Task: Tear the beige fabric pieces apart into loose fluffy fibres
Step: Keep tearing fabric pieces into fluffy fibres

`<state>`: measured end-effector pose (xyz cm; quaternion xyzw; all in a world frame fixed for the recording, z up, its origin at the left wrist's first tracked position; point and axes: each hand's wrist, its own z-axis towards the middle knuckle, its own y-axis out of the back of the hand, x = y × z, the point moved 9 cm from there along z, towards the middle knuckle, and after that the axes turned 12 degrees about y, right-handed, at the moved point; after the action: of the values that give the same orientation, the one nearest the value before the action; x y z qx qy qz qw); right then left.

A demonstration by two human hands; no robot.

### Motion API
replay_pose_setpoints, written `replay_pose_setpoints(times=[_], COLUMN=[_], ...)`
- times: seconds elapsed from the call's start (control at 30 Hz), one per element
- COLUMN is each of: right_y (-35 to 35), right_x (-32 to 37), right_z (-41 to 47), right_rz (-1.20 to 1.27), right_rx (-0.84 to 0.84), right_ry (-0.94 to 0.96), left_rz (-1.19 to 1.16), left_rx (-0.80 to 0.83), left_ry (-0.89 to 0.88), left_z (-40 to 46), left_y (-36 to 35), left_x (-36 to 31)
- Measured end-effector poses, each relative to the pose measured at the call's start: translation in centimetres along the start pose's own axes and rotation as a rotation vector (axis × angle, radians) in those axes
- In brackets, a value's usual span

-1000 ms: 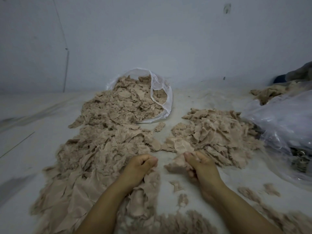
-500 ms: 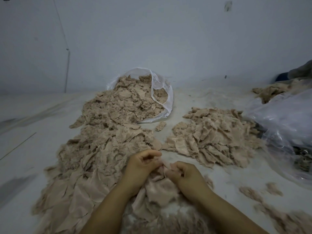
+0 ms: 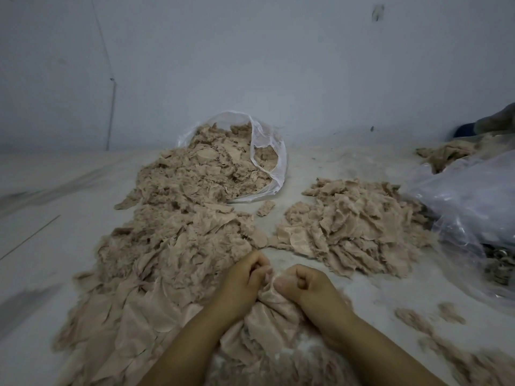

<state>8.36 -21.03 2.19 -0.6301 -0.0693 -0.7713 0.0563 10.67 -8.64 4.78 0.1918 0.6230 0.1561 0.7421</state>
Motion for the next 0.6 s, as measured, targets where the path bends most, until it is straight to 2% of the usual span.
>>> replay_pose_setpoints(times=[0.13, 0.2, 0.3, 0.33, 0.47, 0.53, 0.6], right_y=[1.1, 1.2, 0.4, 0.5, 0.1, -0.3, 0.2], right_x=[0.4, 0.7, 1.1, 1.1, 0.9, 0.5, 0.4], right_z=[0.3, 0.3, 0.3, 0.3, 0.2, 0.1, 0.2], right_rz=[0.067, 0.109, 0.154, 0.17, 0.242, 0.175, 0.091], right_rx=[-0.101, -0.092, -0.033, -0.035, 0.023, 0.051, -0.013], right_ry=[0.059, 0.093, 0.138, 0.142, 0.066, 0.017, 0.032], left_rz=[-0.2, -0.181, -0.105, -0.08, -0.178, -0.146, -0.116], left_rx=[-0.215, -0.13, 0.138, 0.154, 0.046, 0.073, 0.089], left_ry=[0.123, 0.095, 0.098, 0.079, -0.005, -0.071, -0.099], left_z=[0.7, 0.5, -0.1, -0.2, 0.0, -0.4, -0.4], left_y=[3.0, 2.7, -0.3, -0.6, 0.9, 0.7, 0.2], left_x=[1.3, 1.0, 0.6, 0.3, -0.6, -1.3, -1.4])
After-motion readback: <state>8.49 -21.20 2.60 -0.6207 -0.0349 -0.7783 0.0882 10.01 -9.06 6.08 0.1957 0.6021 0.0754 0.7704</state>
